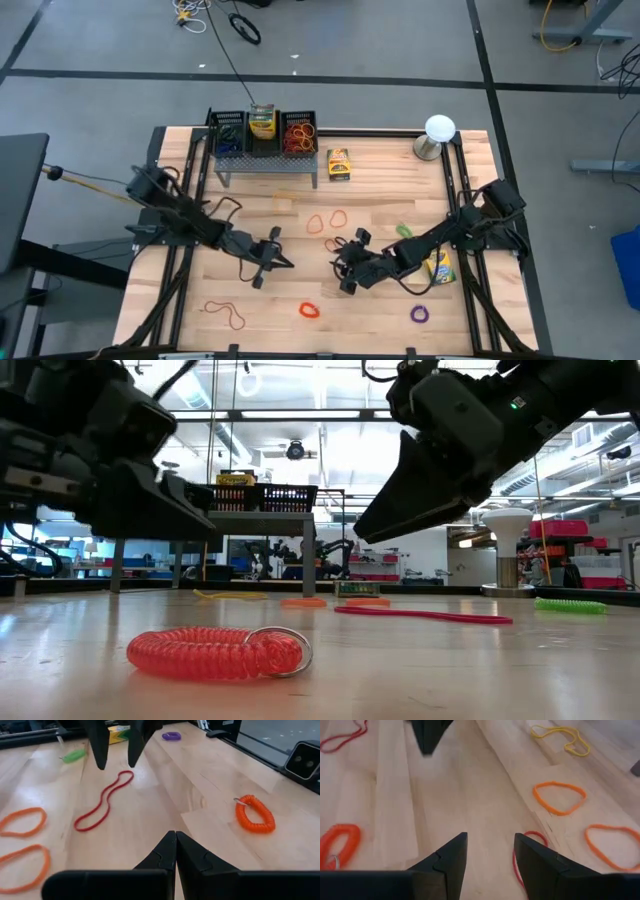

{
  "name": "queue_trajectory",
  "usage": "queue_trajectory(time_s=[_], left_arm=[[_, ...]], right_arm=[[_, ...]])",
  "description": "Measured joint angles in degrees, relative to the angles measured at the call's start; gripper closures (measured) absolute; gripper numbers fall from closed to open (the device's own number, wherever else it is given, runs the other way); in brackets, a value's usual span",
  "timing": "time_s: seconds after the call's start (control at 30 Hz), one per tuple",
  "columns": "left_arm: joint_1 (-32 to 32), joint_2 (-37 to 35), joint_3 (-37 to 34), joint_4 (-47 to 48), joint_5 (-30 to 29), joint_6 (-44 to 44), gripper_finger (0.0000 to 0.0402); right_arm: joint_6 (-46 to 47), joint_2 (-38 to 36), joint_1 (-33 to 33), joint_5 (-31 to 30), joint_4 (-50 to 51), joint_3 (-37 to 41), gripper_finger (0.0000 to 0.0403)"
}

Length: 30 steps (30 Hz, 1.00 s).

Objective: Pick & Place Office Desk Supplies
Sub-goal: Put the orange spiral keychain into the left black bin

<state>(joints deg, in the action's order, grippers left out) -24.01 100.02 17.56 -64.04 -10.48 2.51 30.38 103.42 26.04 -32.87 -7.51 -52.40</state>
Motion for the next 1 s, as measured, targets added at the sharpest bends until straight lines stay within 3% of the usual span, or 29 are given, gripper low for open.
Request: queue_trajectory(time_s=[0.17,0.4,0.63,0.83,1.0], left_arm=[[0.00,5.22,3.42,-0.87,0.00,0.00,0.0389],[0.02,9.96,7.50,-0.77,0.02,0.30,0.0388],[0.02,10.74,9.78,-0.01,0.02,0.31,0.0388],[-0.29,10.69,12.12,2.31,0.03,-2.17,0.0388],[-1.45,10.69,16.81,14.74,3.87,-0.81,0.0388]], right_arm=[[4.55,0.00,-0.88,1.18,-3.89,0.00,0.0229],[2.60,0.00,-1.00,13.66,-5.11,-1.27,0.0251],[-4.75,-0.02,6.82,8.67,11.56,-10.09,0.0386],[-5.42,-0.02,13.06,3.54,14.44,-12.34,0.0382],[-3.52,0.88,15.46,-2.24,9.60,-7.85,0.0398]])
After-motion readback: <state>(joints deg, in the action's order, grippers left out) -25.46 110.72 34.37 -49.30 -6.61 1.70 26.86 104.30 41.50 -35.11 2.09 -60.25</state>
